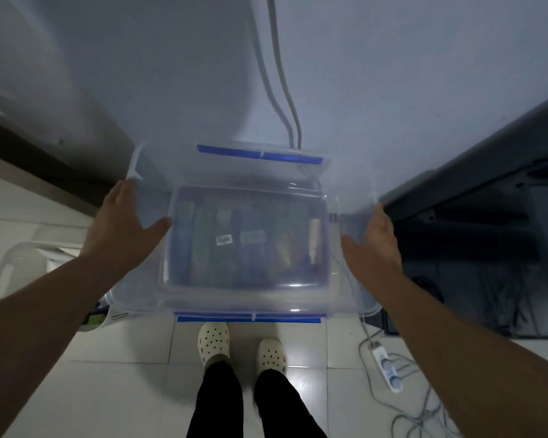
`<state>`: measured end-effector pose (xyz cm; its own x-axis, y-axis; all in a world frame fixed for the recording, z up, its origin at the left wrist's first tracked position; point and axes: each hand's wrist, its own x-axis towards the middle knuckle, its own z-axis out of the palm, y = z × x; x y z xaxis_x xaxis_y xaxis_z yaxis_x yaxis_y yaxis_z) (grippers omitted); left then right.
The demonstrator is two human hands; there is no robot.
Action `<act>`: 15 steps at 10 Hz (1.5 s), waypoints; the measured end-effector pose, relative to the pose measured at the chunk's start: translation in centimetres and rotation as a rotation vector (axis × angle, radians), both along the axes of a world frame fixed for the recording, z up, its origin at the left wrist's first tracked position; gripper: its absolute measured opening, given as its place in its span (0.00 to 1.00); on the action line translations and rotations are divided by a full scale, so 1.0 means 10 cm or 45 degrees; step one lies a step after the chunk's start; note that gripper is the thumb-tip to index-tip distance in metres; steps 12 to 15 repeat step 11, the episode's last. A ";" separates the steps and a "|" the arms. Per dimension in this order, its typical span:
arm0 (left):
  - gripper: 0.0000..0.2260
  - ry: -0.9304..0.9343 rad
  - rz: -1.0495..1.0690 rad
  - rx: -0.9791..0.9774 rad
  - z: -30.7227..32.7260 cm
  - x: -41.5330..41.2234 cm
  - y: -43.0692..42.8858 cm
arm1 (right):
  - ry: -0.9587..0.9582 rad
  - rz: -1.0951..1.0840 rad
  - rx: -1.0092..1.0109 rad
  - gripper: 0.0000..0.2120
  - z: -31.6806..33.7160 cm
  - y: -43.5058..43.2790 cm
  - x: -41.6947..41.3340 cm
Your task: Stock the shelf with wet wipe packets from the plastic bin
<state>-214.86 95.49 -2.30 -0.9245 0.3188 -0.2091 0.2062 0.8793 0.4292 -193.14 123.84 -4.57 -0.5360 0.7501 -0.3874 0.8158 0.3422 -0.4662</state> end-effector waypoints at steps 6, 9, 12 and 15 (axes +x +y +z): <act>0.38 -0.198 -0.110 -0.075 -0.97 -0.50 0.01 | -0.108 -0.064 -0.063 0.41 -0.79 0.02 -0.35; 0.44 -0.267 -0.186 -0.128 -1.10 -0.58 -0.06 | -0.136 -0.028 -0.156 0.44 -0.88 0.08 -0.37; 0.44 -0.007 -0.370 -0.285 -0.79 -0.34 0.10 | -0.276 0.142 0.156 0.39 -0.63 -0.14 -0.53; 0.44 -0.007 -0.370 -0.285 -0.79 -0.34 0.10 | -0.276 0.142 0.156 0.39 -0.63 -0.14 -0.53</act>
